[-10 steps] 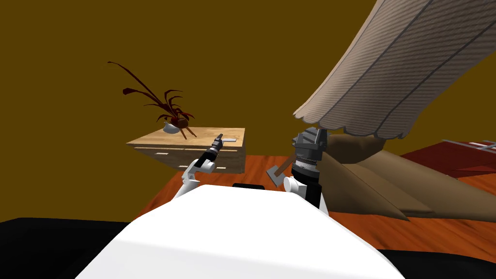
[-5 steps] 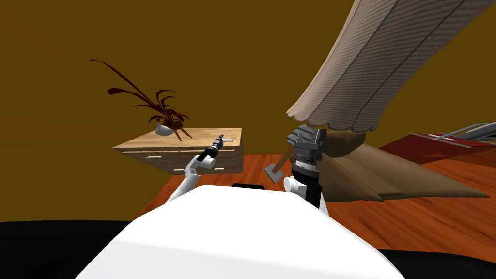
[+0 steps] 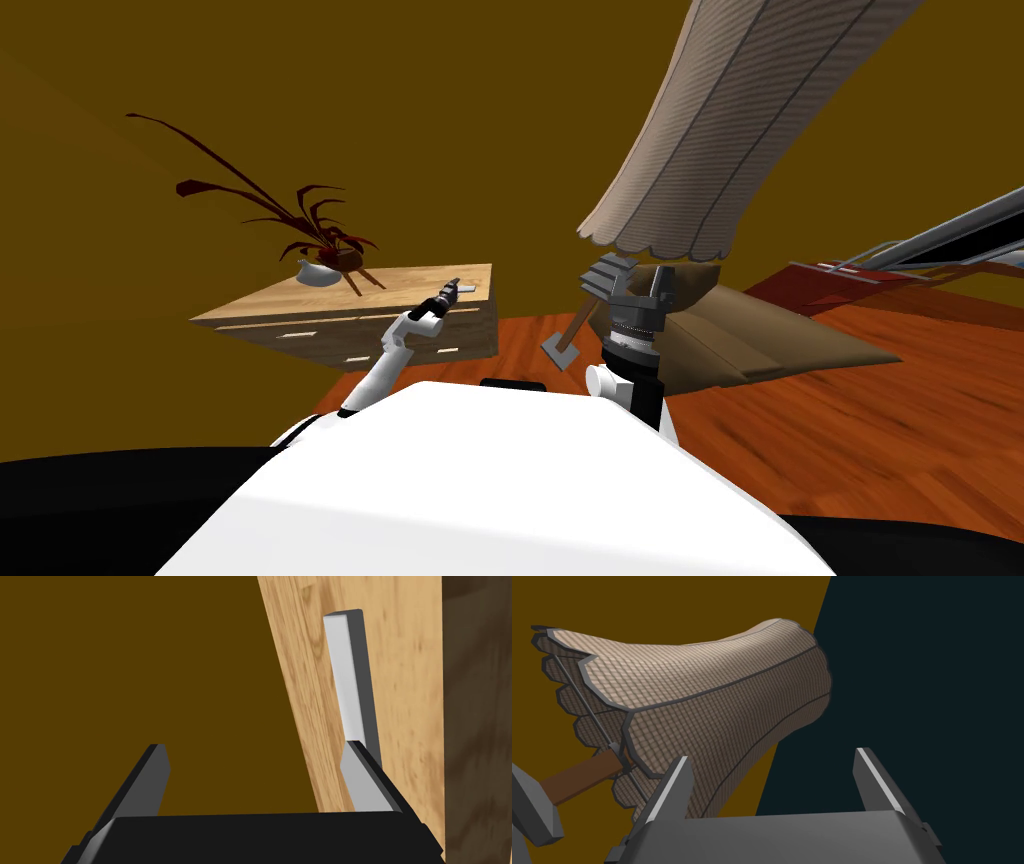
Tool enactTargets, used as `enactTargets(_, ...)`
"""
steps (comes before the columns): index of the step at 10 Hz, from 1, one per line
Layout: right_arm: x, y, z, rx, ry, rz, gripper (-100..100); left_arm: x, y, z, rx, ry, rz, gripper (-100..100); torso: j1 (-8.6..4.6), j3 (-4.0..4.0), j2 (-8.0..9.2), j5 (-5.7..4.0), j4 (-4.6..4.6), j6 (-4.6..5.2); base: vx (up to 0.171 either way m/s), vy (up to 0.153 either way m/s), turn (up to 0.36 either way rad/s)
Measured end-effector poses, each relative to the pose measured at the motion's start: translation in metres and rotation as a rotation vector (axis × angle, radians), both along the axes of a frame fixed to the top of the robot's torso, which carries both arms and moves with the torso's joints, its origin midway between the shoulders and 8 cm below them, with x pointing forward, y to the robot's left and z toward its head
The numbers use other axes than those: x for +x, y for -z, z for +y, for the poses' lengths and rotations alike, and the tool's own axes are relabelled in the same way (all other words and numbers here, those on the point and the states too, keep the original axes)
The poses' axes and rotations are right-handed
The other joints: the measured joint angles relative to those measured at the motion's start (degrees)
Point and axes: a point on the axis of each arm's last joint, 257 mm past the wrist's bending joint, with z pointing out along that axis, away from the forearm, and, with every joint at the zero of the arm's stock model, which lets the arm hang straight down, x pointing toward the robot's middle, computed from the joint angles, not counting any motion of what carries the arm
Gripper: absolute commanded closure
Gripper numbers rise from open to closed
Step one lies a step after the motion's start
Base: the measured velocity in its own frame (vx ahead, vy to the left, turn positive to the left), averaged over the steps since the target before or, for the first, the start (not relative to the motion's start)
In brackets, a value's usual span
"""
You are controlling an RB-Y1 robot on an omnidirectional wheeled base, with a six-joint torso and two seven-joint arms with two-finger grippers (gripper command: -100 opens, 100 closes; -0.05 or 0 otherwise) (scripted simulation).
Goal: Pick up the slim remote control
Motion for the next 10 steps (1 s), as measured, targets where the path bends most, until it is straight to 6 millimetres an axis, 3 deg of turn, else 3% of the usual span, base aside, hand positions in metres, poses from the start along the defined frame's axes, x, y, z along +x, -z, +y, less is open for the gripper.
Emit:
enactTargets(8,0.0,0.0,0.0,0.0,0.0,0.0,0,0.021,0.024,0.047,0.02,-0.095,0.177,-100,0.01,-0.05,-0.08,0.0,-0.02,0.03,-0.015,0.004,-0.1)
enactTargets(10,0.0,0.0,0.0,0.0,0.0,0.0,0,0.023,0.03,0.066,0.022,-0.13,0.232,-100,0.05,-0.05,-0.08,0.01,-0.02,0.01,-0.01,0.011,-0.11)
